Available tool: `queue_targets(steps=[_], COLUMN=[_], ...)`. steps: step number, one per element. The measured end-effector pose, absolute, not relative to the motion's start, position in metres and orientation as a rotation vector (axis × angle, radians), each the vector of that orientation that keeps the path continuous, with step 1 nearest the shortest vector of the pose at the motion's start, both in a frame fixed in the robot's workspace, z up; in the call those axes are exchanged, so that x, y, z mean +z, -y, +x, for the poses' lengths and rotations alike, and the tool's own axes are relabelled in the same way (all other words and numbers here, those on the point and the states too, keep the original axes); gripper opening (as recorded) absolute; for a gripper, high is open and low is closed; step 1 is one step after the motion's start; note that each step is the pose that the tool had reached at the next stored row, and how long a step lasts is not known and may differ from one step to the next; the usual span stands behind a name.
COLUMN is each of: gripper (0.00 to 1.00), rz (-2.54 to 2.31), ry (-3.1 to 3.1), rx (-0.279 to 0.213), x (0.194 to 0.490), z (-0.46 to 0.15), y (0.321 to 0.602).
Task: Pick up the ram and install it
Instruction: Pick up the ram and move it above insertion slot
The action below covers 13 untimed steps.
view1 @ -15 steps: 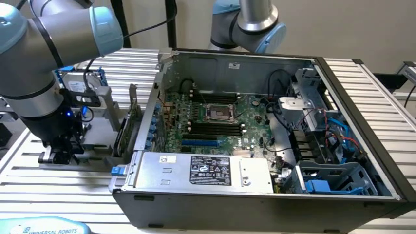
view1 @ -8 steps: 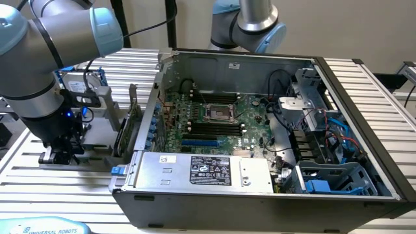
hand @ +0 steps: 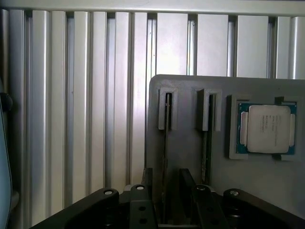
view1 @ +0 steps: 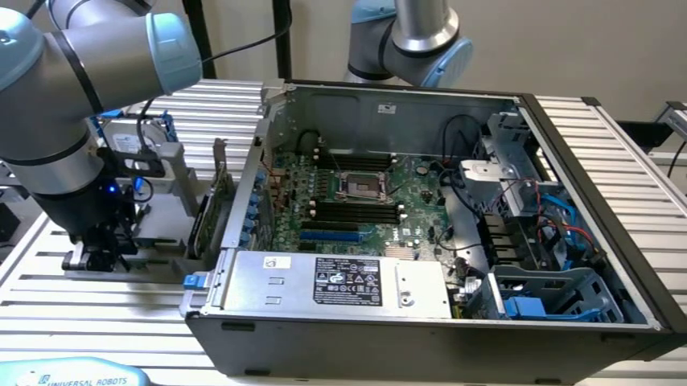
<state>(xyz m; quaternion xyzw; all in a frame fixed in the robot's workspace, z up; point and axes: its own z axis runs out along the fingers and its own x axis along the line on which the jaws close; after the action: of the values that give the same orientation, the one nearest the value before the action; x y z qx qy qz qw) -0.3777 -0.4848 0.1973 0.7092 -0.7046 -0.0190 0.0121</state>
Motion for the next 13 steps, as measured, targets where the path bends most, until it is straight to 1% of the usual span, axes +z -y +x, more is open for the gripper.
queue_targets(steps=[3, 4, 5, 6, 13], gripper=[0.36, 0.34, 0.34, 0.27, 0.27], rz=[2.211, 2.211, 2.211, 2.211, 2.212], ry=[2.197, 2.197, 2.197, 2.197, 2.197], rx=[-0.059, -0.059, -0.059, -0.059, -0.061], x=[0.1973, 0.1973, 0.1973, 0.1973, 0.1972], z=[-0.3779, -0.3778, -0.3778, -0.3778, -0.3779], y=[0.4848, 0.4848, 0.4848, 0.4848, 0.4848])
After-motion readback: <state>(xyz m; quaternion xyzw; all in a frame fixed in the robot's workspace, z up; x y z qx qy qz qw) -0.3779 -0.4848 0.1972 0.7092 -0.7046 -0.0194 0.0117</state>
